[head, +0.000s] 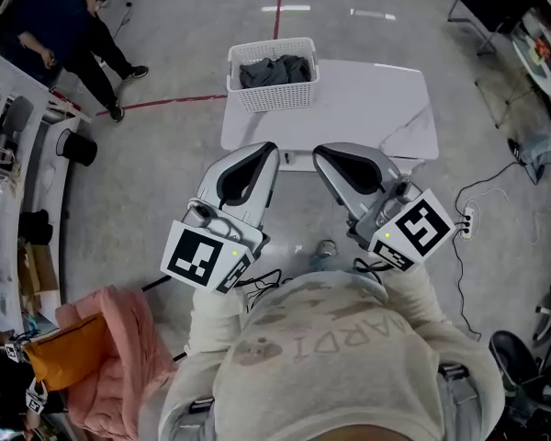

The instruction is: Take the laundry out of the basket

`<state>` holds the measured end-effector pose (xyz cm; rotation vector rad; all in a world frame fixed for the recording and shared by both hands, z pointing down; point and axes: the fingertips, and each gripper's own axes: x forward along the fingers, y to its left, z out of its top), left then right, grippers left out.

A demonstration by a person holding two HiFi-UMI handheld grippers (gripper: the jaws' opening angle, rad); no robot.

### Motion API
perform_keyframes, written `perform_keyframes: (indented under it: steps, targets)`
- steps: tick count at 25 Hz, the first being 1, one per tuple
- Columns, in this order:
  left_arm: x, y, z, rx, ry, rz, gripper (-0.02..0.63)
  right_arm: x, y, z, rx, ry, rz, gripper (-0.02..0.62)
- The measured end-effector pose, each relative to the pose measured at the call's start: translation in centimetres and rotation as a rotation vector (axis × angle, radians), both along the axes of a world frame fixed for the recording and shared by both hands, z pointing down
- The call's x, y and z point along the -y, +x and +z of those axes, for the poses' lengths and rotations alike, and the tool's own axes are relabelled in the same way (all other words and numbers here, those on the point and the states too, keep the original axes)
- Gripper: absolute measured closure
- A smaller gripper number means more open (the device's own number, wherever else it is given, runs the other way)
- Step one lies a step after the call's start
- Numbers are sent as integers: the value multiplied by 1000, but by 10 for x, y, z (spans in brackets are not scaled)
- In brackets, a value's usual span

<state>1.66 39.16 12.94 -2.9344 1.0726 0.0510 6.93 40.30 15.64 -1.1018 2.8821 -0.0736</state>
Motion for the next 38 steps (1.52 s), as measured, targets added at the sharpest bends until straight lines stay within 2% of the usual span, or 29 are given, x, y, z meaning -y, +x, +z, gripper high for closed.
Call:
perform_keyframes:
  steps: [7,16,24,28,38]
  targets:
    - [40,59,-6,-2,11,-32,606,43,65,6,-11,-15,-41,568]
    - [83,81,4,11,-20,-27,606,78,97,23,3,-54,-4,568]
    - [144,73,14,-12,-23,16,606,125,94,33,-33,-55,74,568]
    - [175,65,6,-14,-8,52,606,161,86,23,-19,-49,108,568]
    - [274,-4,2,17,8,91,606,270,6,10,-7,-22,111,568]
